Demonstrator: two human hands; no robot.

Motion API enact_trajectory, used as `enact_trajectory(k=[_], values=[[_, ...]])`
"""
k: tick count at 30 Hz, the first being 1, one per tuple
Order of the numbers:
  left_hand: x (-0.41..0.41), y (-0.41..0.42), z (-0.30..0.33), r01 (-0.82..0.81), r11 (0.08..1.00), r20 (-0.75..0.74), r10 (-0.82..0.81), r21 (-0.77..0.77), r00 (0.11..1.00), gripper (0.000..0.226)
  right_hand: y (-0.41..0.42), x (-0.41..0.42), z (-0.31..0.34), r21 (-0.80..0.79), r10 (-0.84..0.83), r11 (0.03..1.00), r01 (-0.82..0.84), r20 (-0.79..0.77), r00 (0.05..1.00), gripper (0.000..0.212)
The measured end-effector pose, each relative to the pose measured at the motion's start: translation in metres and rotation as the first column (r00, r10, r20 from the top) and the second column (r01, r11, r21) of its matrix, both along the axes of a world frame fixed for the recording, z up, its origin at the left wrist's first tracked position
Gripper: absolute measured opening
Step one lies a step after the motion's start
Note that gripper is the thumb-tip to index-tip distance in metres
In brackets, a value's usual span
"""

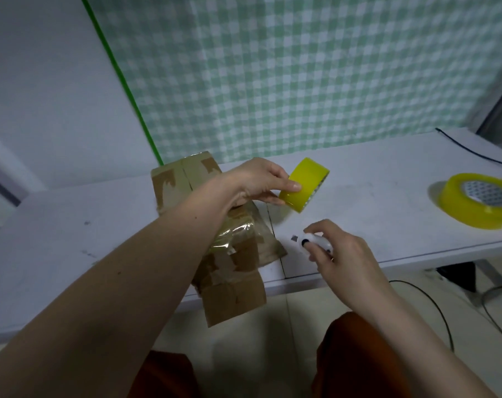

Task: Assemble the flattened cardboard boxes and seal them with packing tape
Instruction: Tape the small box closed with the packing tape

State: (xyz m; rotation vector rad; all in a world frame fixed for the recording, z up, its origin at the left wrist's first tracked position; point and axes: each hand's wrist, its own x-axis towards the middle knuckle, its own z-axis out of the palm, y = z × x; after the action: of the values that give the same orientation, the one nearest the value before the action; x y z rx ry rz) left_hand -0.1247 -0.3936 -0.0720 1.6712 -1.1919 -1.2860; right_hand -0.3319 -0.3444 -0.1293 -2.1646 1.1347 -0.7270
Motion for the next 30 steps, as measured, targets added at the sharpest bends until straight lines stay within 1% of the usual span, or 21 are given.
enact_trajectory(k=[2, 4, 7, 9, 10, 12, 14, 16, 18, 20, 21, 23, 25, 26, 29, 30], values=[[-0.004, 0.000, 0.002, -0.039, 0.999, 0.012, 0.039, -0.010, 0.999, 0.013, -0.005, -0.009, -0.003, 0.066, -0.024, 0.998, 0.021, 0.039, 0.999, 0.017], [-0.011, -0.001, 0.010, -0.076, 0.997, 0.021, 0.076, -0.015, 0.997, 0.015, -0.012, -0.019, -0.006, 0.118, -0.081, 0.990, 0.074, 0.060, 0.995, 0.013], [-0.043, -0.006, 0.023, -0.130, 0.988, -0.021, 0.128, -0.079, 0.991, 0.016, -0.035, -0.037, -0.017, 0.182, -0.217, 0.963, 0.197, 0.101, 0.971, 0.012], [-0.075, -0.009, 0.018, -0.162, 0.977, -0.074, 0.153, -0.138, 0.986, 0.017, -0.051, -0.048, -0.027, 0.216, -0.335, 0.929, 0.301, 0.143, 0.931, 0.007], [-0.090, -0.010, 0.007, -0.178, 0.970, -0.075, 0.167, -0.167, 0.983, 0.019, -0.058, -0.053, -0.031, 0.225, -0.390, 0.909, 0.352, 0.158, 0.907, 0.005], [-0.108, -0.010, -0.027, -0.234, 0.948, -0.011, 0.237, -0.216, 0.971, 0.023, -0.068, -0.064, -0.036, 0.235, -0.468, 0.873, 0.428, 0.155, 0.870, 0.004], [-0.112, -0.007, -0.062, -0.318, 0.922, 0.019, 0.330, -0.222, 0.944, 0.029, -0.076, -0.073, -0.041, 0.219, -0.500, 0.856, 0.468, 0.123, 0.857, 0.004], [-0.109, -0.004, -0.089, -0.364, 0.905, 0.016, 0.376, -0.219, 0.926, 0.034, -0.084, -0.080, -0.046, 0.192, -0.514, 0.849, 0.492, 0.083, 0.854, 0.003], [-0.111, -0.002, -0.106, -0.354, 0.901, 0.050, 0.378, -0.250, 0.925, 0.037, -0.093, -0.084, -0.051, 0.189, -0.516, 0.845, 0.500, 0.041, 0.856, 0.002], [-0.112, 0.000, -0.120, -0.297, 0.915, 0.118, 0.339, -0.274, 0.934, 0.037, -0.099, -0.085, -0.057, 0.205, -0.504, 0.845, 0.493, -0.001, 0.864, 0.003], [-0.112, 0.001, -0.125, -0.268, 0.922, 0.134, 0.314, -0.280, 0.940, 0.033, -0.102, -0.085, -0.060, 0.212, -0.501, 0.844, 0.494, -0.022, 0.865, 0.002], [-0.109, 0.006, -0.130, -0.189, 0.944, 0.206, 0.248, -0.270, 0.947, 0.015, -0.107, -0.083, -0.067, 0.222, -0.509, 0.834, 0.506, -0.049, 0.860, 0.006], [-0.104, 0.008, -0.133, -0.111, 0.955, 0.313, 0.198, -0.274, 0.929, 0.026, -0.109, -0.081, -0.072, 0.226, -0.529, 0.818, 0.529, -0.067, 0.846, 0.014], [-0.103, 0.010, -0.130, -0.097, 0.959, 0.332, 0.185, -0.265, 0.925, 0.030, -0.109, -0.079, -0.073, 0.207, -0.538, 0.814, 0.543, -0.083, 0.839, 0.016], [-0.106, 0.014, -0.118, -0.085, 0.978, 0.318, 0.144, -0.192, 0.937, 0.044, -0.106, -0.076, -0.074, 0.098, -0.568, 0.806, 0.583, -0.146, 0.810, 0.027], [-0.108, 0.016, -0.114, -0.065, 0.980, 0.350, 0.129, -0.188, 0.928, 0.050, -0.104, -0.076, -0.073, 0.074, -0.573, 0.805, 0.588, -0.153, 0.805, 0.033]])
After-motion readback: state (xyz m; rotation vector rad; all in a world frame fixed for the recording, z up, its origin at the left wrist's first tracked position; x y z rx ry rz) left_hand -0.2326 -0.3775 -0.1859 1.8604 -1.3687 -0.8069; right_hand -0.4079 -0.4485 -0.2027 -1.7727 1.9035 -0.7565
